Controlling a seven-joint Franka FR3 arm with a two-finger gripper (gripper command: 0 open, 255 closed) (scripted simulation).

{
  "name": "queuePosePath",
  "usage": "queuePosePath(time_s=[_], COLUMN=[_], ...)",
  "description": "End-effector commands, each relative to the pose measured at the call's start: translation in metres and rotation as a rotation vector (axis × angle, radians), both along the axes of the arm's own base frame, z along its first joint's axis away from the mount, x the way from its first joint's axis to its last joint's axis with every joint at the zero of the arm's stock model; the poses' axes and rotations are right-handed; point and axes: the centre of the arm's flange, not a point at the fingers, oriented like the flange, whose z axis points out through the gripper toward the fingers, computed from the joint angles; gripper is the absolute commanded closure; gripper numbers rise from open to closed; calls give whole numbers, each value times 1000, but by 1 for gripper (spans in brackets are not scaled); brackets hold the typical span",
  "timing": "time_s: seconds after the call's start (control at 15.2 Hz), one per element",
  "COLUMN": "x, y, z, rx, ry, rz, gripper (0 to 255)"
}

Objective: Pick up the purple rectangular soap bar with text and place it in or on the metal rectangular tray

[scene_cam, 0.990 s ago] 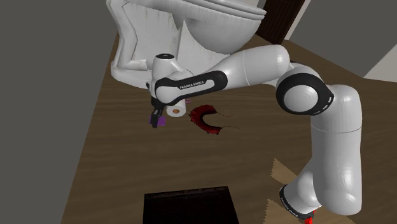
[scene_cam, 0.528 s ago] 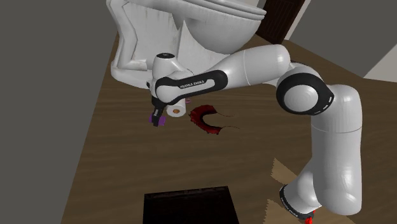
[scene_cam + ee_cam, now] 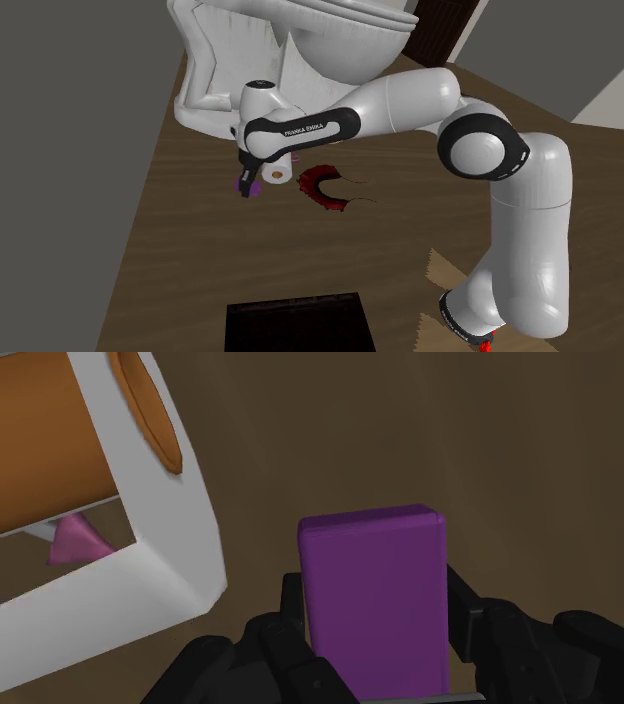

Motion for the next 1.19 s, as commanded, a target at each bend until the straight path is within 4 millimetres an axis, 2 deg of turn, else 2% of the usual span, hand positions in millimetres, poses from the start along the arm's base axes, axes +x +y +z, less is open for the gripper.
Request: queuePosePath(time_s=[0.0,1.12], x=[1,1], y=[0,0], z=[10,99], rx=[0,0], ry=[1,1], rz=[0,0], gripper=[255,255])
